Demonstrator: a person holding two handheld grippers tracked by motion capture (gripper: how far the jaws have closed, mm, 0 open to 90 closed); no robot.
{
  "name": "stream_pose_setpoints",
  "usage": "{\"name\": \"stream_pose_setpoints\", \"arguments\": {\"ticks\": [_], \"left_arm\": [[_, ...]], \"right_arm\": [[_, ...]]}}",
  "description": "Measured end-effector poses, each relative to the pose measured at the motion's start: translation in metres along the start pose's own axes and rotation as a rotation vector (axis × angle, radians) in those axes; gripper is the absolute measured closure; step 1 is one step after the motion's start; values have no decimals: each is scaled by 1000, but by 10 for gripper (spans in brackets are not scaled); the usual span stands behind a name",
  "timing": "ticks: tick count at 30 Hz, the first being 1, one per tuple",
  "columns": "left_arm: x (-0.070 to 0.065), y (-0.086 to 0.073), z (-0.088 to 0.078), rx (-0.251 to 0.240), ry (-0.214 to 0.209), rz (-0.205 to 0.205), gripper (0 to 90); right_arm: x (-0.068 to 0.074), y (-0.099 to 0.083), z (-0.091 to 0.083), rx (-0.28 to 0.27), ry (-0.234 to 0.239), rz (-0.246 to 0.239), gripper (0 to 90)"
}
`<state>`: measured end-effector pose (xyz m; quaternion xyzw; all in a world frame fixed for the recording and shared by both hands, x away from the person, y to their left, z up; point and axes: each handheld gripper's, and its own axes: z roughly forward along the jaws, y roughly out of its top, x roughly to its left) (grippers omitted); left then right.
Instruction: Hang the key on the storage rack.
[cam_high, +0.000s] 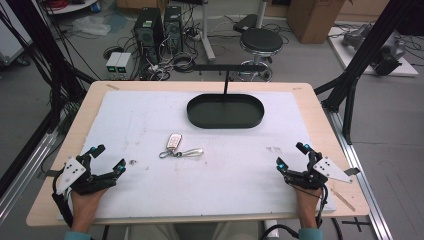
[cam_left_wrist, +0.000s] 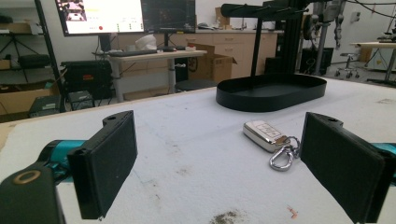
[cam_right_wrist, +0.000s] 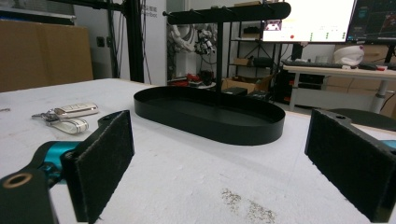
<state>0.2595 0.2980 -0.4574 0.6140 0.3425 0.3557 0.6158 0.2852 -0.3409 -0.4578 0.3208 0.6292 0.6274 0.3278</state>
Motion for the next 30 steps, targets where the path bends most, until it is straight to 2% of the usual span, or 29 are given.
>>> {"name": "stream_pose_setpoints", "arguments": {"ticks": [13, 25, 27, 29, 30], "left_arm": [[-1, 0, 0, -2, 4, 4, 119], [0, 1, 0, 2, 19, -9, 118], [0, 2, 1, 29, -10, -17, 118], [0, 5, 2, 33, -13, 4, 118], [1, 8, 2, 30, -29, 10, 118]], "right_arm": [[0, 0, 0, -7, -1, -8, 75], [1, 0, 0, -6, -6, -7, 75], [1, 0, 0, 0, -1, -1, 75], [0, 0, 0, -5, -4, -11, 75], [0, 0, 0, -1, -3, 0, 75]]}}
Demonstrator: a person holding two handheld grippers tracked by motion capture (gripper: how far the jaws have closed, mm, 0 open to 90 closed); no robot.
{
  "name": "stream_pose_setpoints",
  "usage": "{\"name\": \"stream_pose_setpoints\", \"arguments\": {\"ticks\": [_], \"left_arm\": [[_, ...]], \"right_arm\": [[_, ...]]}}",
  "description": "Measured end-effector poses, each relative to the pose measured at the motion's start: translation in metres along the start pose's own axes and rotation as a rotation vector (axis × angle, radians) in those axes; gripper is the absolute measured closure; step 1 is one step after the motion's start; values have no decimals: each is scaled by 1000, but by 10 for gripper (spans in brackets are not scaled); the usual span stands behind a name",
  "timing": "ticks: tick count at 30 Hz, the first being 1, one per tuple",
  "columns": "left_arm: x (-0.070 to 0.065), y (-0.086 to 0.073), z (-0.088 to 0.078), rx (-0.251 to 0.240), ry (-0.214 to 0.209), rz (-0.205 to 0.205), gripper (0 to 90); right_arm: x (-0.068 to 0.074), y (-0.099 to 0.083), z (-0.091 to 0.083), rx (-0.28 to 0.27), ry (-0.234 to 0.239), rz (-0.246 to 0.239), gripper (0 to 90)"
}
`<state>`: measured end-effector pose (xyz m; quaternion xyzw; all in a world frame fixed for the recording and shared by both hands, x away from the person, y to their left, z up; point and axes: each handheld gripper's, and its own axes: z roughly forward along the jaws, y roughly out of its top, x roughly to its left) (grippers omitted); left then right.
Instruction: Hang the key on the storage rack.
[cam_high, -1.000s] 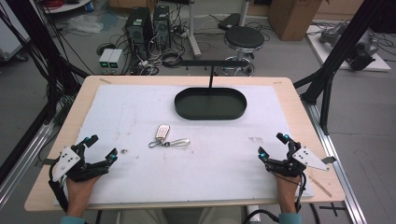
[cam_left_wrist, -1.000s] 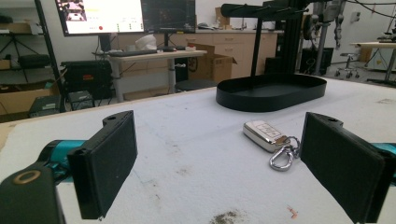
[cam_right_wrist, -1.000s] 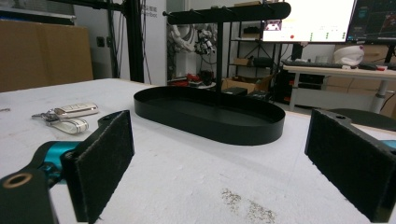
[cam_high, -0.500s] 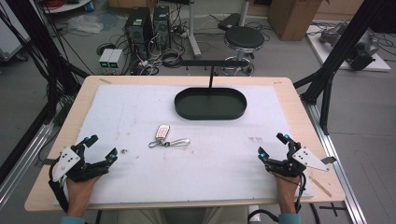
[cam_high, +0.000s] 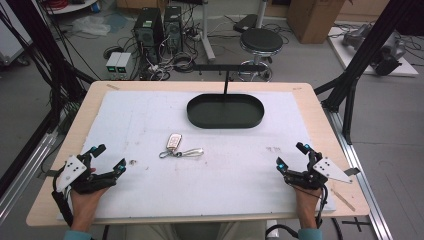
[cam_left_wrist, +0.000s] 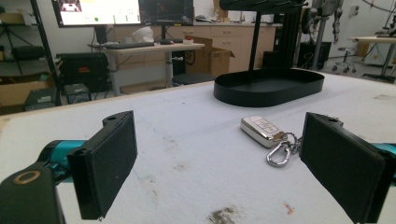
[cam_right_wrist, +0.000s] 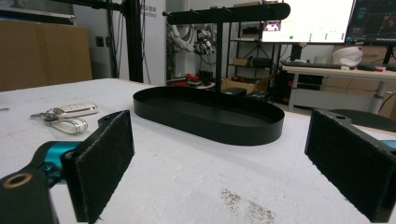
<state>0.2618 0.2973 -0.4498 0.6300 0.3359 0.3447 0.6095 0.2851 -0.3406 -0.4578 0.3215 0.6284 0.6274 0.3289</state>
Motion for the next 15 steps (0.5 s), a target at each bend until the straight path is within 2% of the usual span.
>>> {"name": "stream_pose_setpoints", "arguments": {"ticks": [3, 5, 9, 10, 13, 15], "left_arm": [[2, 10, 4, 1, -35, 8, 119], [4, 19, 9, 26, -58, 21, 119], [6, 37, 20, 55, -141, 35, 119], [5, 42, 25, 64, -168, 52, 120], [3, 56, 36, 108, -211, 112, 121], [1, 63, 43, 129, -245, 121, 123]], "right_arm": [[0, 0, 0, 1, -2, -1, 75], [1, 0, 0, 3, 0, -1, 75], [1, 0, 0, 2, 0, -2, 75], [1, 0, 0, 2, 0, -2, 75], [1, 0, 0, -1, 1, -4, 75], [1, 0, 0, 2, 1, -3, 75]]}}
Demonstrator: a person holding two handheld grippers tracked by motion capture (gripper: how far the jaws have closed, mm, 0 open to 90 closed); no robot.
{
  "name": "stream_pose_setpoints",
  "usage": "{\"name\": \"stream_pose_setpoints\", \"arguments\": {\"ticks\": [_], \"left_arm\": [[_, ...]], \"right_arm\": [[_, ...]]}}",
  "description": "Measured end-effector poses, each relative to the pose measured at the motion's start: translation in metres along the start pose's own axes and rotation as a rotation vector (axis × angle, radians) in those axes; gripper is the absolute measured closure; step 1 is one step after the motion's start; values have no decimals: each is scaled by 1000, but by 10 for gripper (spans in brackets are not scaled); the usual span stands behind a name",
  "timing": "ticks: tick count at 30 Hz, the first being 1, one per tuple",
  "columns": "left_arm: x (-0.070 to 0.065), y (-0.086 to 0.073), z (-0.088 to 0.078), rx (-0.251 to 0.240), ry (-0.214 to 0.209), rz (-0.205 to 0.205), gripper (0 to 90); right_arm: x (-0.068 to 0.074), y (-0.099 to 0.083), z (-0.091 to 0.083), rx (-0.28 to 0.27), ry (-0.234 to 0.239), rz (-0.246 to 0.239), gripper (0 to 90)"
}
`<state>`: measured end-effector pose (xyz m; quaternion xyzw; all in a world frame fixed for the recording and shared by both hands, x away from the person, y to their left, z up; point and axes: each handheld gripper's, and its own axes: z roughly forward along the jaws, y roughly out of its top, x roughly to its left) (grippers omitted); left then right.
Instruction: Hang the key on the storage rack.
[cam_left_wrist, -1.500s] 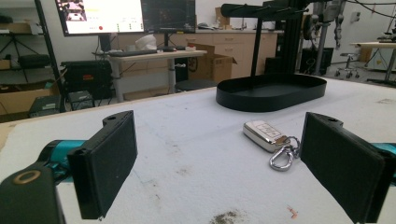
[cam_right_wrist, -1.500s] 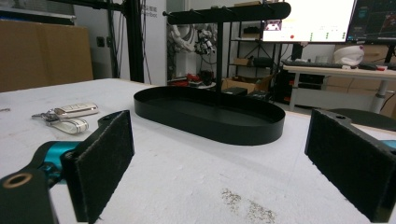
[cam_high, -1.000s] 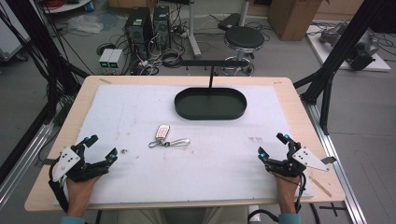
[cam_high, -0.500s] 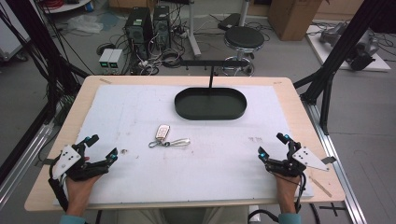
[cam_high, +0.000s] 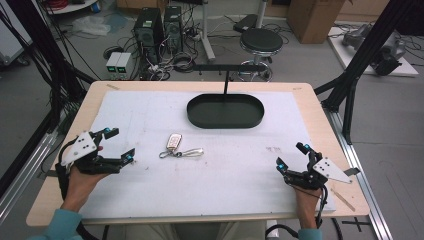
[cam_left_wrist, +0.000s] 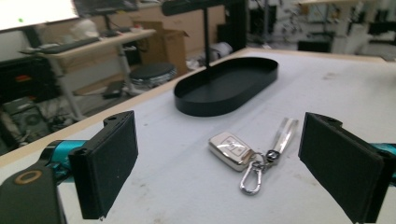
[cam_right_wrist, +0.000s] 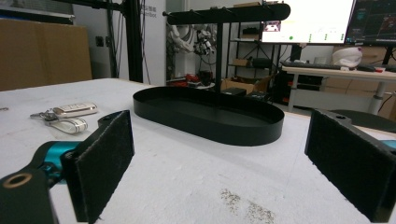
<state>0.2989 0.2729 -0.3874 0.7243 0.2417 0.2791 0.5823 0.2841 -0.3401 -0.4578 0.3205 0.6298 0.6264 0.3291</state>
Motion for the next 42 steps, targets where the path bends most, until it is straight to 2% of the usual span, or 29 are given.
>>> {"name": "stream_pose_setpoints", "arguments": {"ticks": [4, 5, 7, 11, 14, 18, 20, 23, 25, 29, 38, 40, 42], "left_arm": [[1, 17, 16, 54, -77, 27, 123], [1, 17, 16, 54, -77, 27, 123], [1, 27, 28, 104, -128, 49, 123], [1, 35, 43, 170, -162, 71, 123], [1, 39, 55, 226, -195, 103, 122], [-1, 46, 72, 270, -245, 126, 122], [-2, 49, 80, 299, -263, 149, 122], [-5, 53, 90, 316, -293, 166, 122], [-6, 55, 99, 349, -314, 190, 122], [-8, 57, 112, 375, -350, 191, 122], [-15, 60, 146, 480, -414, 265, 122], [-18, 60, 154, 507, -429, 272, 122], [-21, 58, 159, 514, -436, 274, 122]], "right_arm": [[0, 0, 0, -2, -3, -1, 75], [0, 0, 0, -3, -3, -2, 75], [0, 0, 0, -4, -3, -2, 75], [0, 0, 0, -5, -2, -1, 74], [-1, 0, 0, -9, -4, -8, 75], [-1, 0, 0, -10, -3, -7, 75], [-1, 0, 0, -10, -3, -7, 75], [-1, 0, 0, -10, -3, -6, 74], [-1, 0, 0, -9, -2, -6, 75], [-1, 0, 0, -10, -2, -5, 75], [-1, 0, 0, -9, -1, -3, 75], [-1, 0, 0, -9, -2, -1, 75], [-1, 0, 0, -10, -2, 0, 75]]}}
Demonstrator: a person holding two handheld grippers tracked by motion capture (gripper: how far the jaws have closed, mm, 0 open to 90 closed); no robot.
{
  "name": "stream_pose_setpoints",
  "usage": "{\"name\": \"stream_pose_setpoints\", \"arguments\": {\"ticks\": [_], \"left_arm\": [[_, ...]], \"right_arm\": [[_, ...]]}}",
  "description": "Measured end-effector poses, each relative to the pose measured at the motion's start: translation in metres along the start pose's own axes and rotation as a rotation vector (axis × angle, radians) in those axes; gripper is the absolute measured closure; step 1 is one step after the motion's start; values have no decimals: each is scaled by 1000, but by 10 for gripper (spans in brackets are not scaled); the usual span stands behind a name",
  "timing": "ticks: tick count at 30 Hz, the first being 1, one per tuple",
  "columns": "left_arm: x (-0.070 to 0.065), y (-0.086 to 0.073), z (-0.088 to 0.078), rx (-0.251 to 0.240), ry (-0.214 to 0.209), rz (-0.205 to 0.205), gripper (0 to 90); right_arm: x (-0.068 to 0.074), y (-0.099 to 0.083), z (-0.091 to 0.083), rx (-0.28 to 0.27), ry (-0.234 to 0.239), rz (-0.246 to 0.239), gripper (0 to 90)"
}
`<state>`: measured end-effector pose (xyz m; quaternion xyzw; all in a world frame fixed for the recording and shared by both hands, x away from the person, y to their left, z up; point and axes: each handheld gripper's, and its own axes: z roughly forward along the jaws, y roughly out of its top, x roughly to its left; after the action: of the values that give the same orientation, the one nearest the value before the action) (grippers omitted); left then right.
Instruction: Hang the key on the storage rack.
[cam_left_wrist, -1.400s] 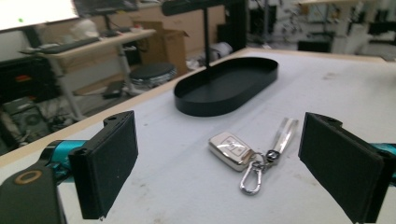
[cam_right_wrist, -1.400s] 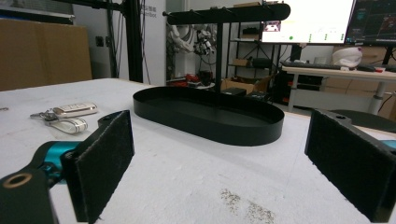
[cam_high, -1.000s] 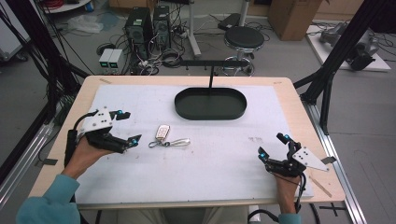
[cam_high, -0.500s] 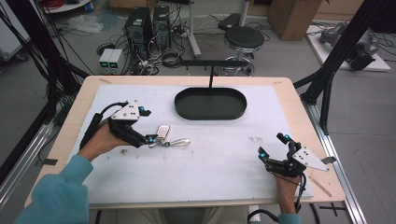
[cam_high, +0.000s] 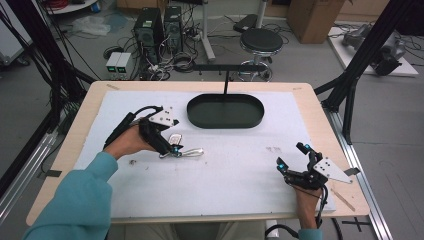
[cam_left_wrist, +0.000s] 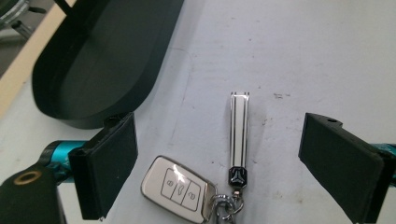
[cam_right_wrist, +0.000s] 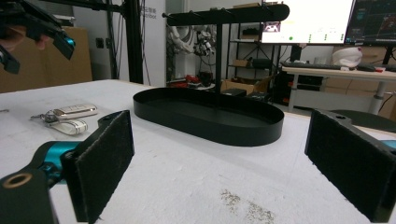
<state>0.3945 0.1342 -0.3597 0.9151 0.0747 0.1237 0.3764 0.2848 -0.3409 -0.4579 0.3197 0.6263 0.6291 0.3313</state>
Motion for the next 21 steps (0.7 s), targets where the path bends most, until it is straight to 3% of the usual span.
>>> {"name": "stream_pose_setpoints", "arguments": {"ticks": [7, 13, 17, 21], "left_arm": [[1, -3, 16, 98, -36, 38, 160], [-1, -5, 28, 150, -65, 29, 173], [-3, -6, 36, 195, -83, 55, 186], [-5, -7, 42, 227, -69, 74, 201]], "right_arm": [[0, 0, 0, 2, 2, 4, 75], [0, 0, 0, 5, 1, 4, 75], [0, 0, 0, 7, 2, 5, 75], [0, 0, 0, 7, 1, 5, 75]]}}
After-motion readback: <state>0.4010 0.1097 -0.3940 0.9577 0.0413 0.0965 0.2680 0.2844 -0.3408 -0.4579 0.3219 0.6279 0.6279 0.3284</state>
